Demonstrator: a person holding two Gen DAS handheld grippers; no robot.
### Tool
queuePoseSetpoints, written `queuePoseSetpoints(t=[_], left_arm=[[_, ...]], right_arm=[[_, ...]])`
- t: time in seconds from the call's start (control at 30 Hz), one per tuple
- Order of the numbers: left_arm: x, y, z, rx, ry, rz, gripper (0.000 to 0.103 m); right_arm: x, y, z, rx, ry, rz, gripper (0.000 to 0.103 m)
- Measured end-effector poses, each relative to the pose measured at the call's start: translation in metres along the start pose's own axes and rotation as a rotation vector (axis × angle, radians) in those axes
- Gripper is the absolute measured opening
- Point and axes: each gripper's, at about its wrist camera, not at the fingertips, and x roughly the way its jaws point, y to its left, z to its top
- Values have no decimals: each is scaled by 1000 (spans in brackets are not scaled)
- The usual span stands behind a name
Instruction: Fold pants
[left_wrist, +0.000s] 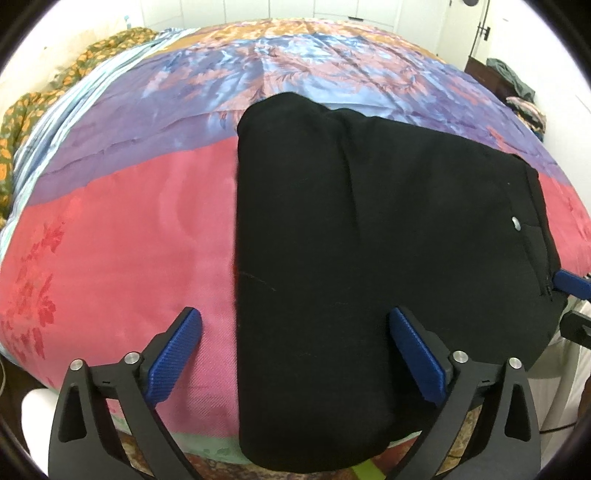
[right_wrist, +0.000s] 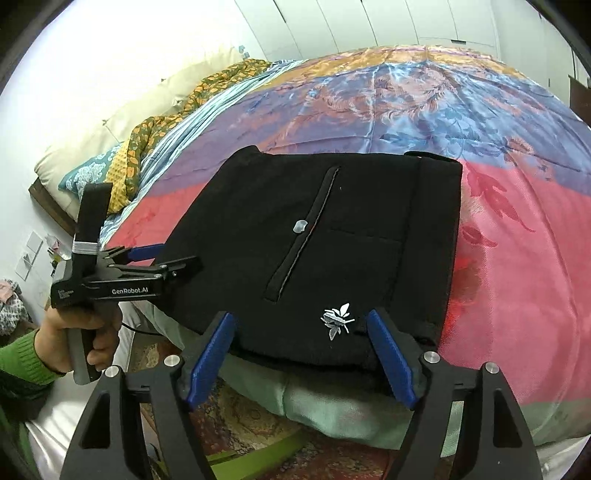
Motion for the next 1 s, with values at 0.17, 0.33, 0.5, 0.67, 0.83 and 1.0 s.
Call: queuePoseSetpoints(t=[0.17,0.33,0.5,0.67,0.83,1.0], left_arm=[[1,0,-1,1,-2,1,102],[2,-3,-1,15,-2,12,102],[3,-5,0,18,3,23,102],[4,-6,-1,20,3,31,102],[6,-5,-2,18,6,31,102],[6,-5,-1,19,11,25,102]], right_arm=[[4,8,-1,-44,10,-45,76],[9,16,-2,-93,23,-92,78],[11,21,-4,-123,31,-110,82],[11,21,-4,-127,34,-110,83],[15,27,-5,-156,45,-131,87],[21,38,-8,-211,68,-179,93]])
